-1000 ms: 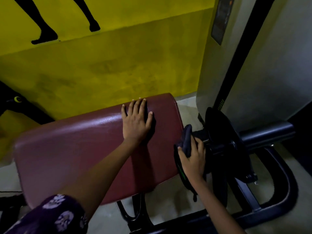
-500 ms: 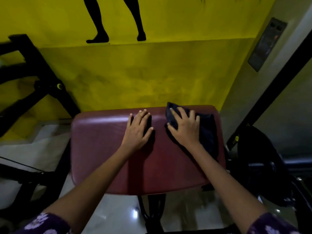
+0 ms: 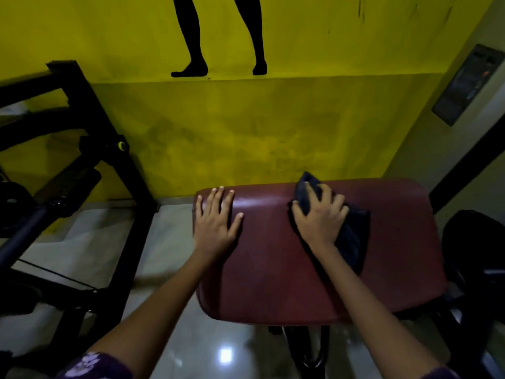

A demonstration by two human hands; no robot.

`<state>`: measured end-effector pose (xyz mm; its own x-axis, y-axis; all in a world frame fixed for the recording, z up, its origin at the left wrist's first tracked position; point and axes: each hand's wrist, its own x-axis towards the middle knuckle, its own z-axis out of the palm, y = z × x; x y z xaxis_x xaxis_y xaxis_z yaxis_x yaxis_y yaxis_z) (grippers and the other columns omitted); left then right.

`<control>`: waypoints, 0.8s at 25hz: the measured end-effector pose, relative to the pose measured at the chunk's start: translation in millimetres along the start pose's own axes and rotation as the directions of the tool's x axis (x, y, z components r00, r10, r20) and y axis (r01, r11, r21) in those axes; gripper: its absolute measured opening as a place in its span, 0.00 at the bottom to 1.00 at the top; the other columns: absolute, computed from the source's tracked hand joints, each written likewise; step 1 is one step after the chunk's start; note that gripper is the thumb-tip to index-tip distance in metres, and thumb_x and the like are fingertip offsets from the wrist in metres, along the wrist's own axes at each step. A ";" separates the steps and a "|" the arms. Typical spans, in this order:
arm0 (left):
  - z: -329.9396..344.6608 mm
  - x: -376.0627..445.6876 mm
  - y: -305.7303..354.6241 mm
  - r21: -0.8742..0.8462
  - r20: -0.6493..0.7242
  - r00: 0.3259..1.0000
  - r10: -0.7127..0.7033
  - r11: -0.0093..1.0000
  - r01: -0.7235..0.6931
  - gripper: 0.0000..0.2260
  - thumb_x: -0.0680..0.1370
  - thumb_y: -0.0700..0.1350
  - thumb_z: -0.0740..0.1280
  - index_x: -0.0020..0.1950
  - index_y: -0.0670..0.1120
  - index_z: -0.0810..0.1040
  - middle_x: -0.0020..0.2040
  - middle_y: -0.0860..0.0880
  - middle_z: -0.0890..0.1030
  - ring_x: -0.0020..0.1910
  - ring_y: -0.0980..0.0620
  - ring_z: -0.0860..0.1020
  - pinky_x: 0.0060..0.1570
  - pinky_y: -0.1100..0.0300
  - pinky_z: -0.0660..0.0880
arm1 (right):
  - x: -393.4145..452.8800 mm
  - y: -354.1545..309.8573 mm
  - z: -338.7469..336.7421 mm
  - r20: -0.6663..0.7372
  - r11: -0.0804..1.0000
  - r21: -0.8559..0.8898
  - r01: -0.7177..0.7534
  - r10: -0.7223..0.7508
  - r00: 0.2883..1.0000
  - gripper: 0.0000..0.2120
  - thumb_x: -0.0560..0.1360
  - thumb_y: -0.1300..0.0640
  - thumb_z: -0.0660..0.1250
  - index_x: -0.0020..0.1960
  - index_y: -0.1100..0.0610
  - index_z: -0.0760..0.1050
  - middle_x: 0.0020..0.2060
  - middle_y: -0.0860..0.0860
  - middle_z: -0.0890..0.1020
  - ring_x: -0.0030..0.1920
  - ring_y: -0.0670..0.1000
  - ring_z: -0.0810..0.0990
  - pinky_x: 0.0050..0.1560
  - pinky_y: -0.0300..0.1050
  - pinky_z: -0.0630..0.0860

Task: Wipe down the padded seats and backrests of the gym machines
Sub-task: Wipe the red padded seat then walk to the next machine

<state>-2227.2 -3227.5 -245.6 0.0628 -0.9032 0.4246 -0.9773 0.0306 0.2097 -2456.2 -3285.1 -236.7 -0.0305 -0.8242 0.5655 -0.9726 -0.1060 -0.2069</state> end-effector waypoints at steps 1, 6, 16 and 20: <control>-1.7 0.6 0.4 -0.006 0.008 1.000 0.001 1.000 -0.001 0.25 0.78 0.57 0.55 0.71 0.46 0.69 0.71 0.44 0.69 0.72 0.46 0.62 0.73 0.45 0.51 | -7.9 -11.2 2.5 -0.003 0.995 -0.012 0.101 -0.101 0.995 0.26 0.72 0.40 0.58 0.63 0.52 0.76 0.56 0.56 0.77 0.46 0.61 0.73 0.43 0.53 0.70; 0.3 -1.6 -7.8 0.017 0.022 0.999 0.046 0.999 -0.046 0.26 0.79 0.58 0.53 0.72 0.44 0.68 0.71 0.42 0.68 0.73 0.44 0.63 0.72 0.44 0.50 | 5.6 35.7 -3.6 0.001 0.918 -0.008 0.397 -0.397 0.918 0.27 0.75 0.38 0.56 0.65 0.54 0.75 0.57 0.57 0.77 0.45 0.61 0.73 0.41 0.51 0.69; -28.3 86.7 -13.7 -0.118 0.396 0.853 0.341 0.940 -0.321 0.26 0.77 0.61 0.61 0.66 0.43 0.67 0.63 0.43 0.69 0.62 0.43 0.69 0.59 0.51 0.65 | -5.2 26.9 -3.1 -0.090 0.999 0.043 -0.012 0.016 0.996 0.24 0.73 0.41 0.61 0.62 0.55 0.77 0.55 0.58 0.76 0.47 0.62 0.72 0.44 0.55 0.71; -10.9 135.8 17.4 -0.455 0.458 0.590 0.665 0.746 -0.487 0.32 0.77 0.59 0.63 0.76 0.46 0.58 0.76 0.48 0.58 0.73 0.49 0.61 0.68 0.53 0.60 | 4.6 30.4 3.6 -0.223 0.800 0.091 -0.593 0.597 0.771 0.27 0.72 0.40 0.60 0.63 0.55 0.76 0.58 0.59 0.73 0.53 0.63 0.71 0.49 0.56 0.70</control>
<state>-2233.5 -3345.0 -174.6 -0.7055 -0.7086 -0.0134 -0.6670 0.6575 0.3504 -2485.1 -3294.2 -243.3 -0.6552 -0.5746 0.4904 -0.7391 0.3533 -0.5735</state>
